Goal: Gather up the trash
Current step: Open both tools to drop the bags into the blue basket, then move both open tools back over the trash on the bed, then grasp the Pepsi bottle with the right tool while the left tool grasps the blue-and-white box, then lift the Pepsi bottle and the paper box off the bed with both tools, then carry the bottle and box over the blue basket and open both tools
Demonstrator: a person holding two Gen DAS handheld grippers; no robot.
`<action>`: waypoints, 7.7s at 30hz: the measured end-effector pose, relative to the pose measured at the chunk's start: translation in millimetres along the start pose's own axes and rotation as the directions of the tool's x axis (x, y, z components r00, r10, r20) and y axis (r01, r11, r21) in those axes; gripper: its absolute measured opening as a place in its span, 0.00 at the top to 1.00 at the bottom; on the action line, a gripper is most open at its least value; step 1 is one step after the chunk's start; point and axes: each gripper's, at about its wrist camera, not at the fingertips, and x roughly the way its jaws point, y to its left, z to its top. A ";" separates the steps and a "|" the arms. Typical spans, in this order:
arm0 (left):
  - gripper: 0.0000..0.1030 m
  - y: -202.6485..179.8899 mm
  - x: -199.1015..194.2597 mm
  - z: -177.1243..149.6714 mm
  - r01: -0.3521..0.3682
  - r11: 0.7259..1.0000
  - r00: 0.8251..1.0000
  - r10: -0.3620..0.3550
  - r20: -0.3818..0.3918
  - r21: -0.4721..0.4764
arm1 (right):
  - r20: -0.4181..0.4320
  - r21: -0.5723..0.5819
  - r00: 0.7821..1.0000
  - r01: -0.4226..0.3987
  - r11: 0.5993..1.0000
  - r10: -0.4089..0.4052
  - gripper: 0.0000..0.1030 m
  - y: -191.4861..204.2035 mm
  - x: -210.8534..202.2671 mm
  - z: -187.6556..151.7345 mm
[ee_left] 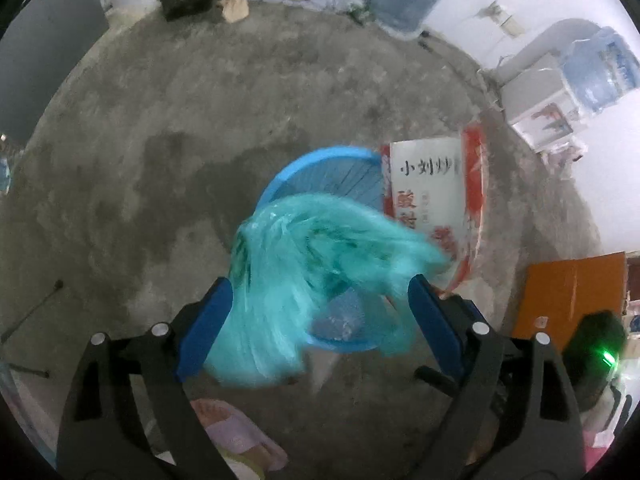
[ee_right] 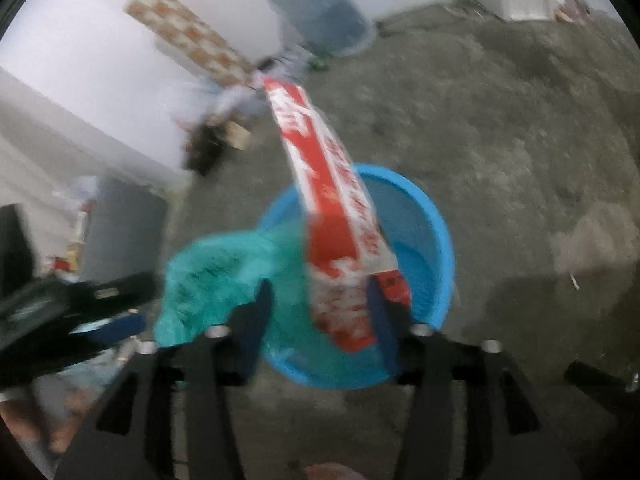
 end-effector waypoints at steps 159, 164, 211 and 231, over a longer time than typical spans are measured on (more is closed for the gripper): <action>0.33 336.8 -340.6 -599.3 -0.137 0.568 0.808 0.539 0.241 -0.811 | -0.800 -0.539 0.595 -0.659 0.524 -0.076 0.35 353.6 -132.2 -317.4; 0.33 333.9 -341.3 -600.5 -0.148 0.569 0.802 0.547 0.238 -0.809 | -0.791 -0.558 0.605 -0.657 0.507 -0.087 0.35 351.9 -136.6 -319.9; 0.33 225.8 -417.8 -515.3 -0.190 0.850 0.691 0.472 0.548 -0.492 | -0.725 -0.379 0.608 -0.744 0.550 0.323 0.43 278.9 -214.0 -241.5; 0.33 145.7 -406.3 -392.0 -0.180 0.962 0.734 0.271 0.623 -0.206 | -0.653 -0.269 0.603 -0.751 0.603 0.459 0.43 243.9 -218.9 -184.1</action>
